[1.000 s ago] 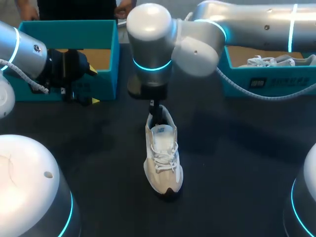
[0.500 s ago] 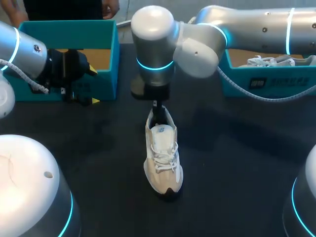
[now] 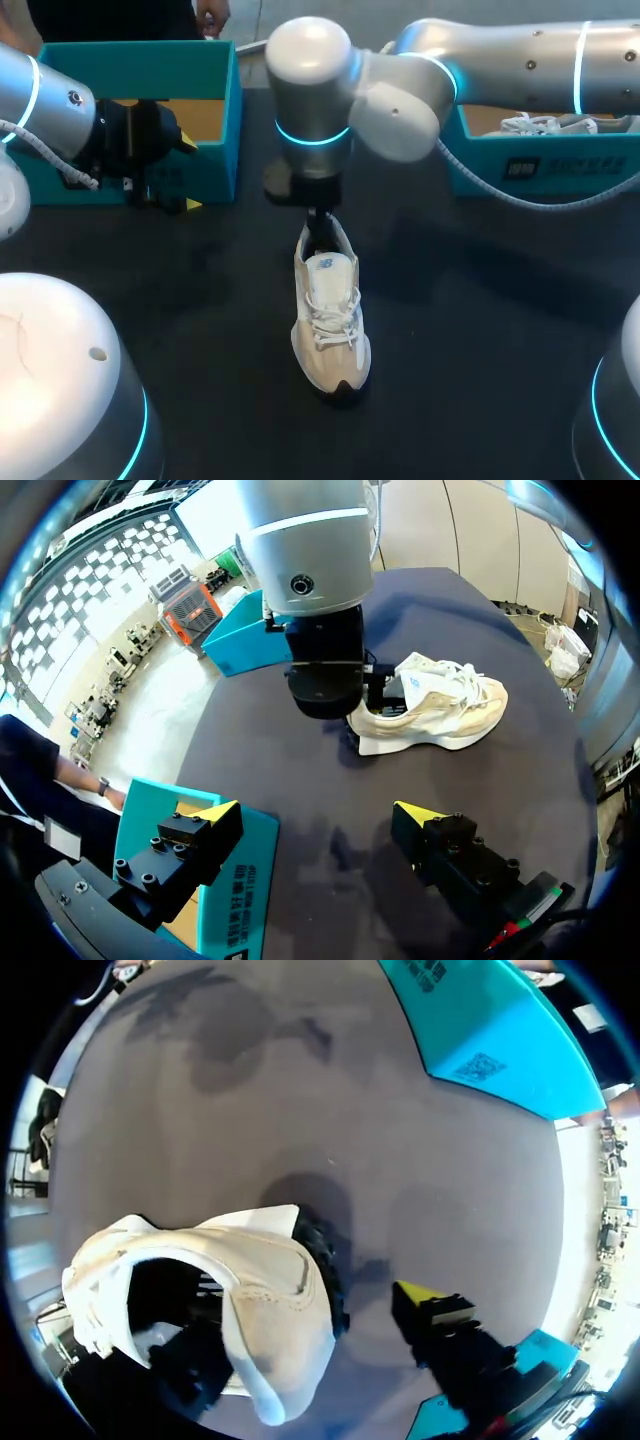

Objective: Take the shoe out of the shoebox, open the shoe tongue, remove and reinsert the insole, then place the shoe into the shoebox

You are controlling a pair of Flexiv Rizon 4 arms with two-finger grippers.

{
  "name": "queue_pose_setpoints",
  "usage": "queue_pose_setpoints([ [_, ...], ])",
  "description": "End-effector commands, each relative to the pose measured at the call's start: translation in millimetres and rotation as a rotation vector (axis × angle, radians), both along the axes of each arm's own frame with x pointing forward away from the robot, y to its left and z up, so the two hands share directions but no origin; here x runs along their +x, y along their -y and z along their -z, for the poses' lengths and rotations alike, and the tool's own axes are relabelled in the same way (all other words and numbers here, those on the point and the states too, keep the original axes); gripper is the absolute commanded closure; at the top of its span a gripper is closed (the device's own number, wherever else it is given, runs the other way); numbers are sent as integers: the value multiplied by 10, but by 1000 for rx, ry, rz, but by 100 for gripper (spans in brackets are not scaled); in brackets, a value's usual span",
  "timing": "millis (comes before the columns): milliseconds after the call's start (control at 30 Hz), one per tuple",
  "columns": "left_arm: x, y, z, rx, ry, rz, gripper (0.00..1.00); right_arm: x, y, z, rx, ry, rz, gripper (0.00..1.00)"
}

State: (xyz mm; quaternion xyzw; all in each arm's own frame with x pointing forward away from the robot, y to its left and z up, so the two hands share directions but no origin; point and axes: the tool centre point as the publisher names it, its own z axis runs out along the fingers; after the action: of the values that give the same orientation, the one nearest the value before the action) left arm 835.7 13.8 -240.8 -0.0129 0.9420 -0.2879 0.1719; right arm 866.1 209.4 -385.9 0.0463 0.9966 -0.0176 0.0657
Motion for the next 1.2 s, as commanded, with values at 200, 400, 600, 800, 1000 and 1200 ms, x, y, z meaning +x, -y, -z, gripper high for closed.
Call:
queue_pose_setpoints([
  [200,-4,2,0,4,0,-1,0,-17,-1,62,-22,-29,18,73],
  [400,-4,2,0,4,0,-1,0,-42,-14,-2,-27,-23,42,100],
  [600,-4,2,0,4,0,-1,0,-70,-8,-254,-44,4,34,100],
  [800,-4,2,0,4,0,-1,0,-128,38,-716,-61,21,9,100],
  [1000,-4,2,0,4,0,-1,0,-215,49,-1186,-40,41,-40,100],
  [1200,-4,2,0,4,0,-1,0,-257,93,-1605,-24,49,-69,100],
])
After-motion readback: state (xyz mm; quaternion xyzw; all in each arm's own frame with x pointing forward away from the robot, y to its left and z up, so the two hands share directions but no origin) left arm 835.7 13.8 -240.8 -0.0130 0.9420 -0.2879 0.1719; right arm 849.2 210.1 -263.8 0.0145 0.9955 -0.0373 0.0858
